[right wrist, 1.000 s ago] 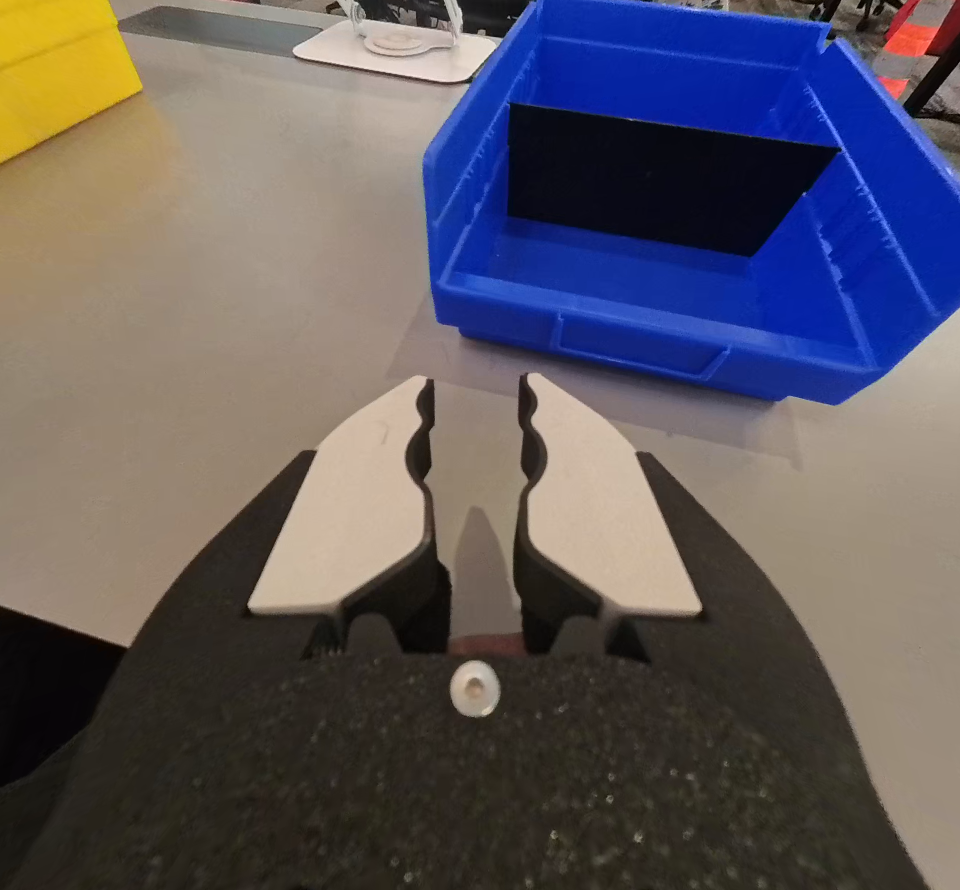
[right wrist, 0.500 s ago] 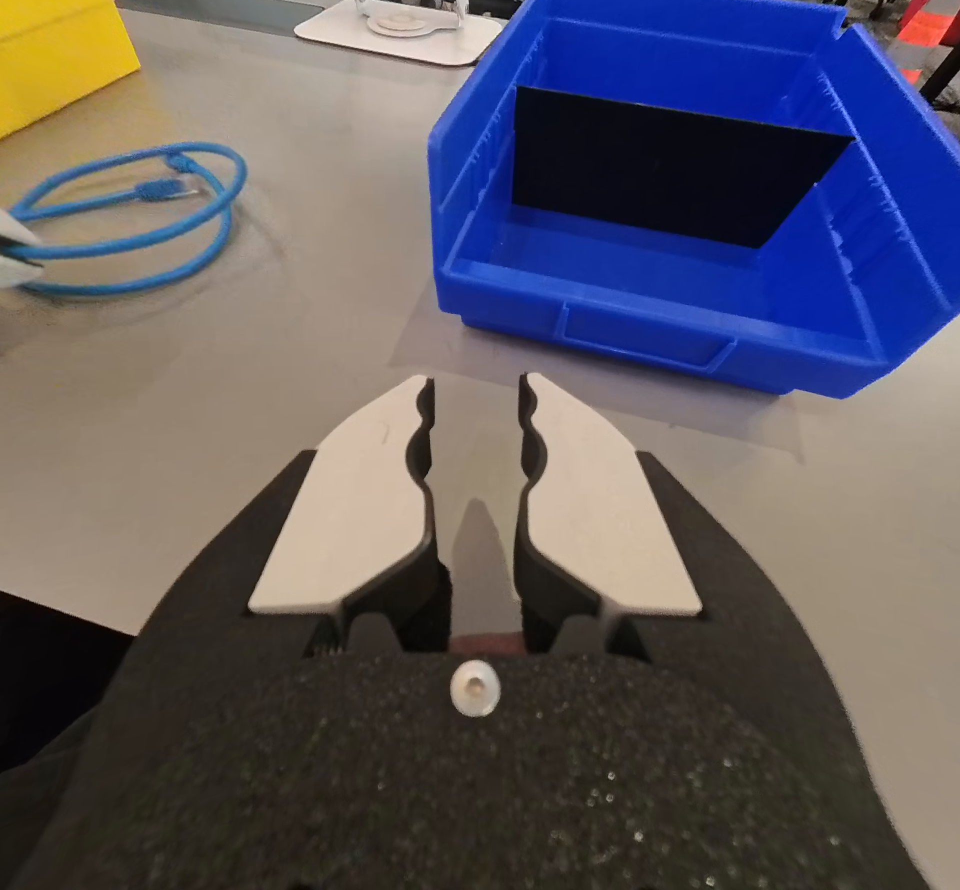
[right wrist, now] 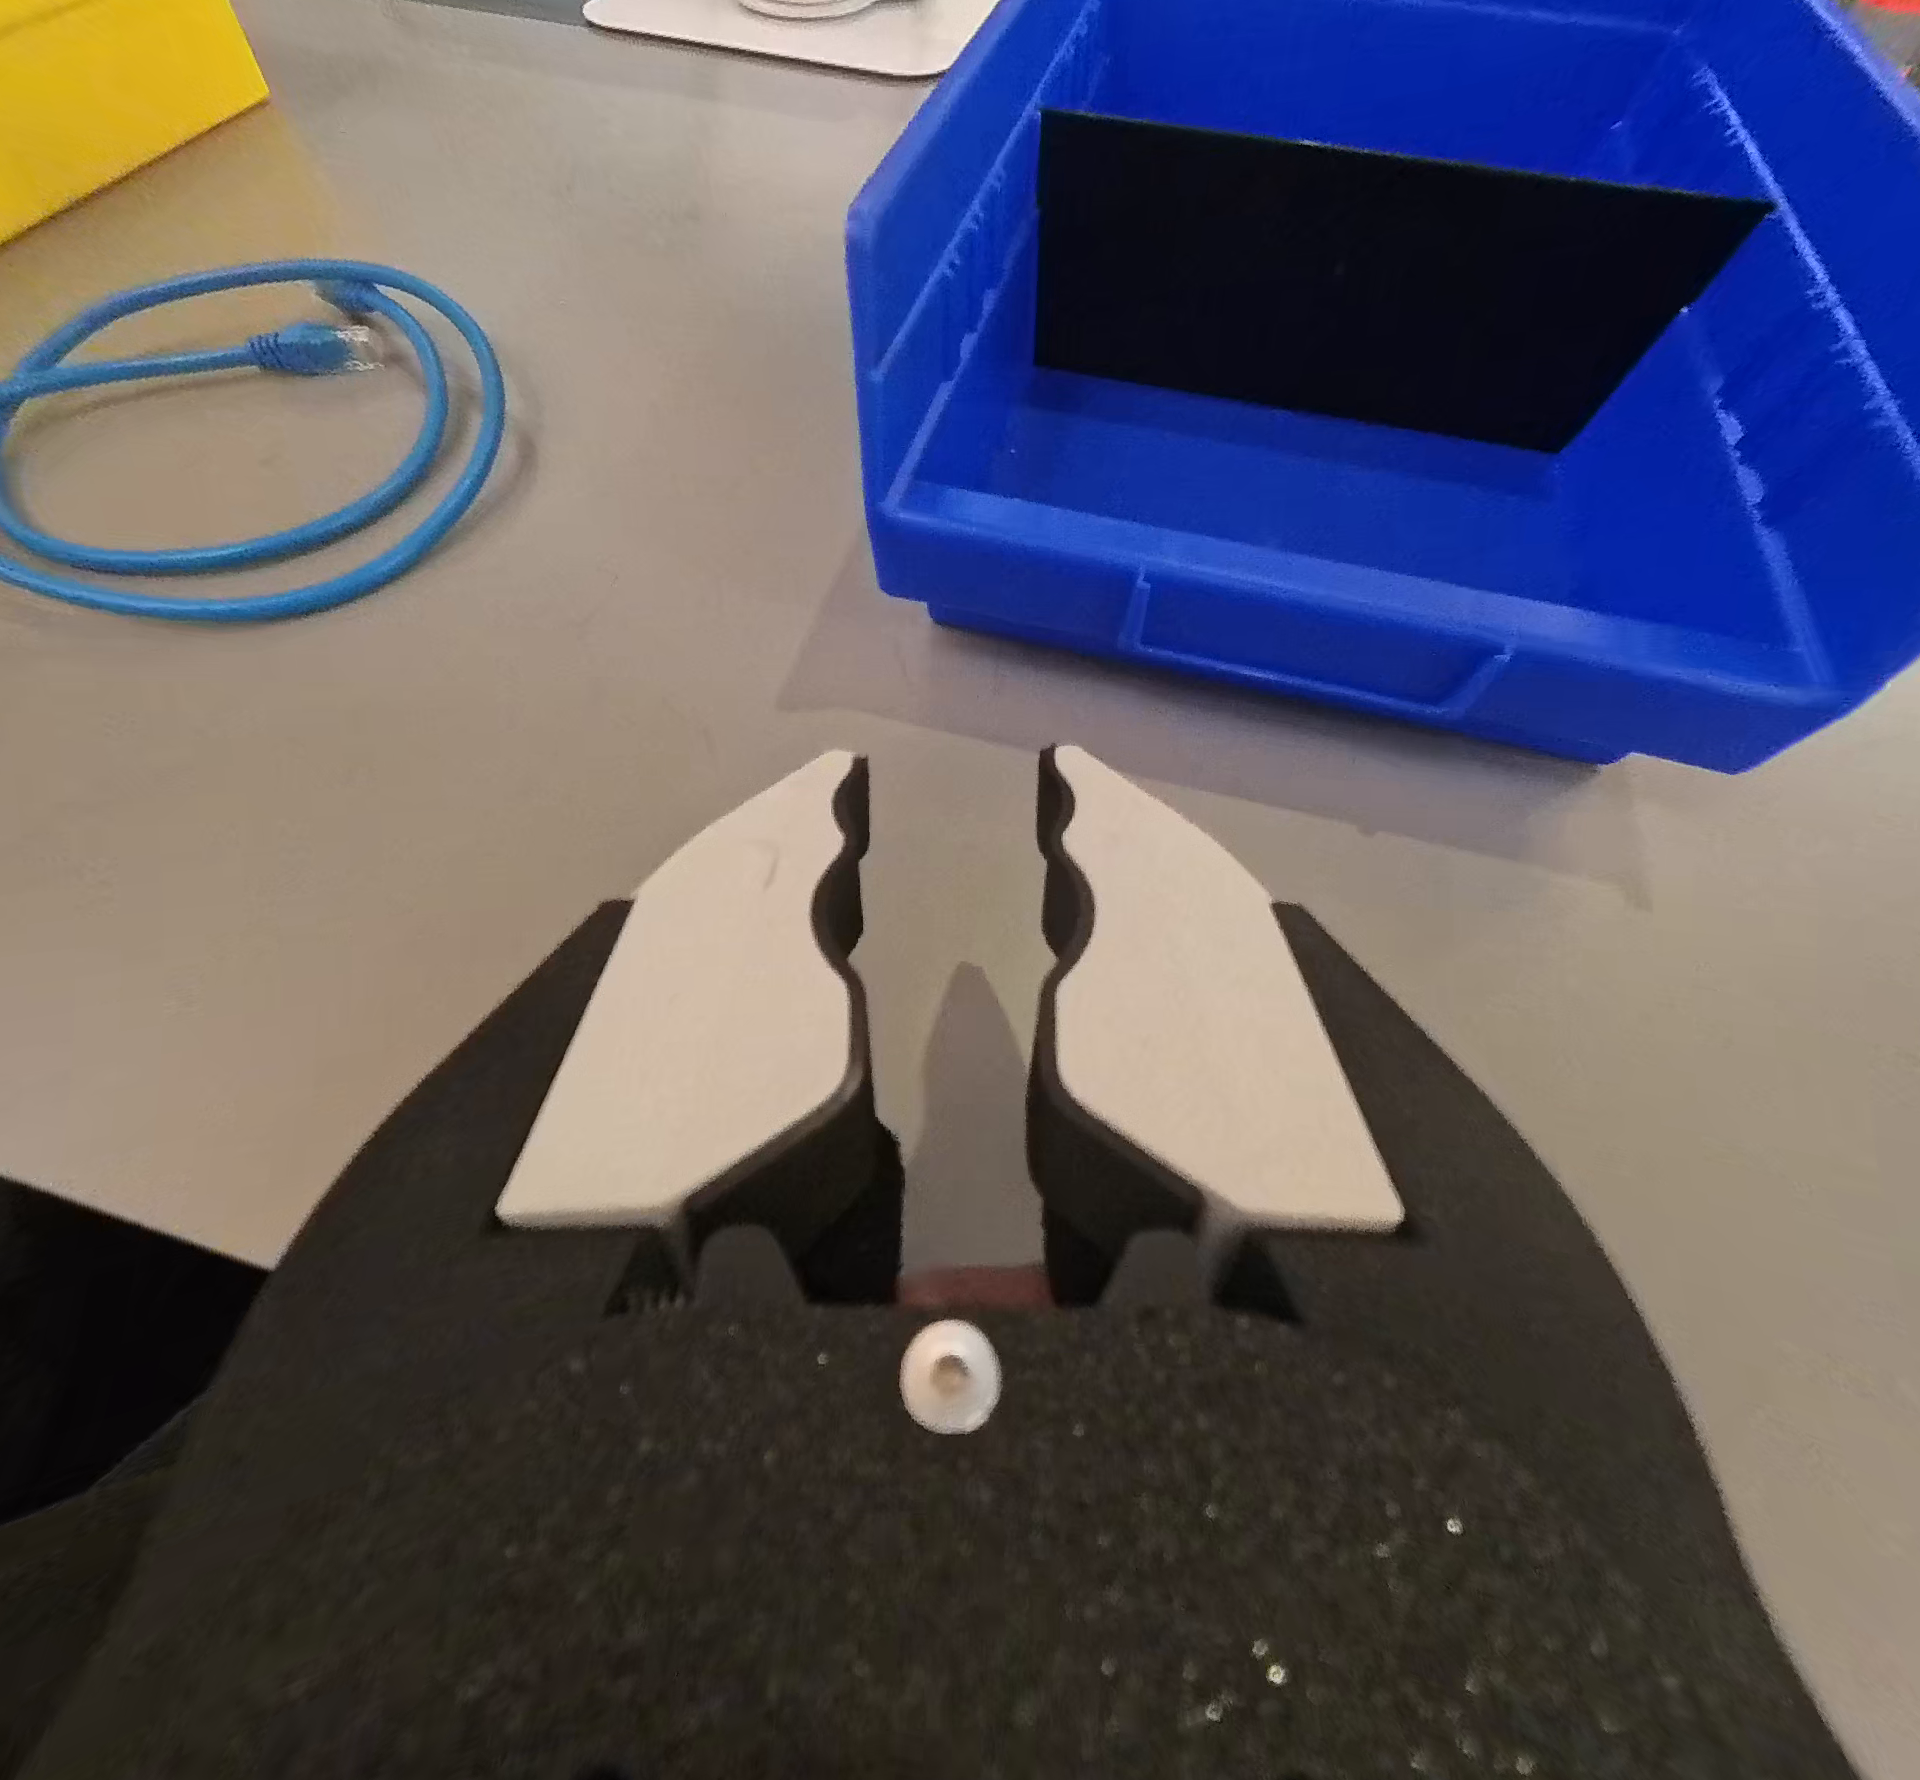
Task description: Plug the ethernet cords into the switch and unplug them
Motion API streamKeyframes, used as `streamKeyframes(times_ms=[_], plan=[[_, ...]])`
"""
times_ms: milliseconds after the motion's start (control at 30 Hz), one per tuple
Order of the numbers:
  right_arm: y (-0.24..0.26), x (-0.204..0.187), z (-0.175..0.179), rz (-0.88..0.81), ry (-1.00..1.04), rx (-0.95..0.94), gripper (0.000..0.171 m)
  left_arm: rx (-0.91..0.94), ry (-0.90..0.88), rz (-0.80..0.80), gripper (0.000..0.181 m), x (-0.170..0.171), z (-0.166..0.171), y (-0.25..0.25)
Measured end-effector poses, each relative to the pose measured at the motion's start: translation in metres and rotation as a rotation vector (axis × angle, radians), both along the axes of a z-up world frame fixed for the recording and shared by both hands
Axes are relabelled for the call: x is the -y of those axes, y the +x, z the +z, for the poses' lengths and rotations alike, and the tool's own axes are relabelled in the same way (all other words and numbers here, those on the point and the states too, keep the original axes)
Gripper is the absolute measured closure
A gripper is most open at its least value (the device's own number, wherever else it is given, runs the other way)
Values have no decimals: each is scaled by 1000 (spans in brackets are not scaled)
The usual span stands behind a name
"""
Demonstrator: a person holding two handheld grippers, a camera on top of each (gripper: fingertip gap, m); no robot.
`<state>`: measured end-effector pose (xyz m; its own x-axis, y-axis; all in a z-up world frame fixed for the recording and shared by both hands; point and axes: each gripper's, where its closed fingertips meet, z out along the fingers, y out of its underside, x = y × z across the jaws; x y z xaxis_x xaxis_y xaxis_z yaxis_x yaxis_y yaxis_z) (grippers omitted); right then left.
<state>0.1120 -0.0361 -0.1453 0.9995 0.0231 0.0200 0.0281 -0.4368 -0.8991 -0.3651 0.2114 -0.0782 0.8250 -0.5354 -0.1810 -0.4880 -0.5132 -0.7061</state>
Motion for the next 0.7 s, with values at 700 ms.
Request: streamKeyframes(times_ms=[700], plan=[[5, 0, -8, -11, -26, -27, 141, -86, -49, 160, 175, -34, -3, -45]])
